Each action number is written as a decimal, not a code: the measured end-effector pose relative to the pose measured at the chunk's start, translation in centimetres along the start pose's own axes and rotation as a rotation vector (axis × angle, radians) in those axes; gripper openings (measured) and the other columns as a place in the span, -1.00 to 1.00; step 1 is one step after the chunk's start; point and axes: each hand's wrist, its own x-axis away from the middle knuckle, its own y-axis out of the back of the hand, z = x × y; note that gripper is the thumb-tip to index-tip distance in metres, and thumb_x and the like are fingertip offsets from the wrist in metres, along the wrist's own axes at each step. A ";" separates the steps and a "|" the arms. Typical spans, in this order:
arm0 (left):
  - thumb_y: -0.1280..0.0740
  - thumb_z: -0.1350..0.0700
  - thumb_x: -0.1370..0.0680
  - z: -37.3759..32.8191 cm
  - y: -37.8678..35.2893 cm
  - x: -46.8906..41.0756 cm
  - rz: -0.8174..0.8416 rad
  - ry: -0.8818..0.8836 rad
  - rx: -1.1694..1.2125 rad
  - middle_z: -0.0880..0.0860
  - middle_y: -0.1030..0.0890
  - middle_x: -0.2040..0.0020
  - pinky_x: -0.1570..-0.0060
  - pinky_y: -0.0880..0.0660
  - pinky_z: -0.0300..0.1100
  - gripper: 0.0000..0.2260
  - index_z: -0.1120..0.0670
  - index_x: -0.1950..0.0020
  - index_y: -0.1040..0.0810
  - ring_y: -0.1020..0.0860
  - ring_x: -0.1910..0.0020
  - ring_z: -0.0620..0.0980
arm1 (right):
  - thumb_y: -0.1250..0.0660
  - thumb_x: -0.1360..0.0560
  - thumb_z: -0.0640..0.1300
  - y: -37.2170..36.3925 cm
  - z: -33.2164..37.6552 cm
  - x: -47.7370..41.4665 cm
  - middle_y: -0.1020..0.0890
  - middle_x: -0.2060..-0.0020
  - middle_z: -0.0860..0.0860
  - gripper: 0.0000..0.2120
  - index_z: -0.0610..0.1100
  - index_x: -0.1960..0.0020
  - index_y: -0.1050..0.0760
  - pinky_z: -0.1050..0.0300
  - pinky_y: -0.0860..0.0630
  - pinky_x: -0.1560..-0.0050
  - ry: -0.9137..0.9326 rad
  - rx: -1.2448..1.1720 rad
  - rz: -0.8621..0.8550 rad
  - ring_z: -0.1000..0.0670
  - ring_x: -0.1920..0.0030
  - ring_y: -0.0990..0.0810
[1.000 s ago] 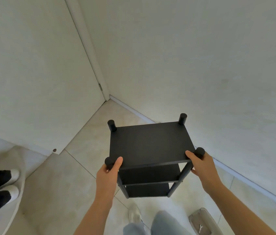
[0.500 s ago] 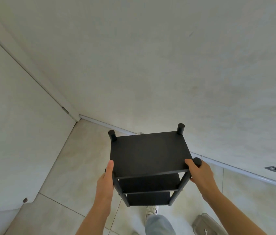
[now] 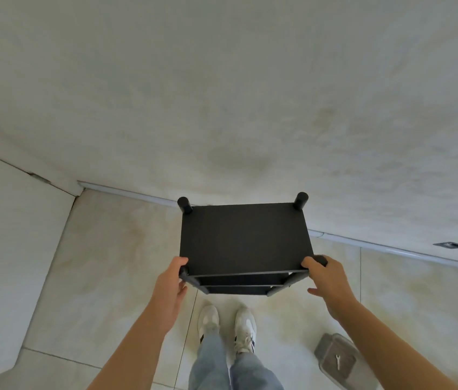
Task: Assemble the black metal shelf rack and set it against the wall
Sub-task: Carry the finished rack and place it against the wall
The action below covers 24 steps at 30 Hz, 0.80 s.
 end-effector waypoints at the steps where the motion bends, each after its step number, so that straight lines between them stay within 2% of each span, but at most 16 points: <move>1: -0.24 0.14 -0.65 -0.1 -0.6 -1.3 -0.005 0.008 -0.002 0.19 -0.46 -0.26 -0.52 -0.25 0.11 -0.73 0.25 -0.30 -0.40 -0.40 -0.39 0.19 | -0.30 -0.53 -0.16 -0.2 -0.3 -1.2 -0.56 0.13 -0.16 -0.90 -0.18 0.01 -0.53 -0.22 -0.59 -0.09 -0.007 -0.011 -0.001 -0.22 -0.01 -0.56; 3: -0.27 0.14 -0.63 -0.4 -1.3 -3.7 -0.006 0.025 -0.017 0.16 -0.48 -0.17 -0.49 -0.30 0.08 -0.75 0.26 -0.25 -0.45 -0.44 -0.34 0.17 | -0.30 -0.53 -0.19 -0.9 -1.0 -3.1 -0.57 0.09 -0.13 -0.88 -0.17 -0.04 -0.53 -0.18 -0.59 -0.07 -0.023 -0.049 -0.007 -0.18 -0.03 -0.55; 6: -0.28 0.15 -0.61 -0.6 -2.2 -6.6 -0.017 0.073 -0.023 0.12 -0.50 -0.03 -0.43 -0.37 -0.03 -0.91 0.16 0.02 -0.51 -0.50 -0.23 0.10 | -0.30 -0.53 -0.23 -2.1 -2.2 -5.1 -0.58 0.07 -0.11 -0.86 -0.15 -0.08 -0.53 -0.10 -0.56 -0.03 -0.037 -0.094 -0.022 -0.15 -0.03 -0.55; 9: -0.28 0.17 -0.61 -0.7 -3.1 -8.8 -0.022 0.070 -0.017 0.13 -0.51 -0.06 -0.33 -0.43 -0.08 -0.93 0.16 0.00 -0.51 -0.49 -0.23 0.08 | -0.29 -0.54 -0.22 -3.0 -3.2 -6.7 -0.60 0.07 -0.11 -0.91 -0.07 0.02 -0.54 -0.14 -0.57 -0.10 -0.031 -0.112 -0.030 -0.18 0.00 -0.55; 11: -0.26 0.20 -0.62 -0.5 -3.5 -10.1 -0.016 0.066 -0.024 0.17 -0.49 -0.09 -0.29 -0.44 -0.08 -0.94 0.17 0.01 -0.50 -0.49 -0.22 0.09 | -0.29 -0.55 -0.22 -3.5 -3.9 -7.6 -0.61 0.07 -0.13 -0.85 0.01 0.09 -0.54 -0.13 -0.56 -0.12 -0.023 -0.141 -0.029 -0.22 -0.01 -0.55; 13: -0.25 0.23 -0.62 -0.3 -3.7 -11.1 -0.018 0.072 -0.032 0.19 -0.48 -0.07 -0.32 -0.44 -0.05 -0.93 0.18 0.04 -0.50 -0.50 -0.20 0.11 | -0.28 -0.56 -0.22 -4.0 -4.4 -8.2 -0.62 0.07 -0.10 -0.80 0.08 0.10 -0.54 -0.08 -0.56 -0.11 -0.019 -0.174 -0.026 -0.21 -0.04 -0.56; 16: -0.25 0.25 -0.61 0.1 -3.7 -12.3 -0.031 0.088 -0.026 0.21 -0.48 -0.09 -0.38 -0.43 0.01 -0.93 0.19 0.05 -0.50 -0.51 -0.21 0.12 | -0.28 -0.55 -0.24 -4.7 -4.9 -8.8 -0.60 0.03 -0.18 -0.74 0.12 0.11 -0.55 -0.16 -0.53 -0.20 -0.019 -0.198 -0.016 -0.24 -0.05 -0.53; 17: -0.26 0.25 -0.60 0.2 -3.7 -12.8 -0.032 0.089 -0.017 0.21 -0.47 -0.08 -0.36 -0.44 0.00 -0.93 0.20 0.06 -0.49 -0.51 -0.20 0.12 | -0.28 -0.55 -0.24 -5.0 -4.9 -9.0 -0.61 0.05 -0.15 -0.73 0.13 0.11 -0.55 -0.13 -0.53 -0.21 -0.020 -0.204 -0.016 -0.20 -0.03 -0.55; 20: -0.27 0.23 -0.59 0.6 -3.3 -13.8 -0.046 0.093 0.020 0.17 -0.48 0.01 -0.23 -0.48 -0.07 -0.93 0.21 0.07 -0.48 -0.53 -0.15 0.08 | -0.27 -0.54 -0.27 -5.8 -5.3 -9.5 -0.66 0.22 0.12 -0.69 0.14 0.14 -0.56 0.06 -0.52 -0.05 0.001 -0.207 -0.026 0.00 0.10 -0.58; 24: -0.24 0.21 -0.60 0.6 -2.7 -15.0 -0.070 0.069 0.009 0.14 -0.49 0.08 -0.30 -0.46 -0.03 -0.91 0.19 0.08 -0.46 -0.55 -0.09 0.06 | -0.26 -0.52 -0.27 -6.9 -5.5 -10.6 -0.55 0.35 0.00 -0.78 -0.03 -0.01 -0.61 0.06 -0.45 0.19 0.041 -0.154 -0.005 -0.05 0.30 -0.40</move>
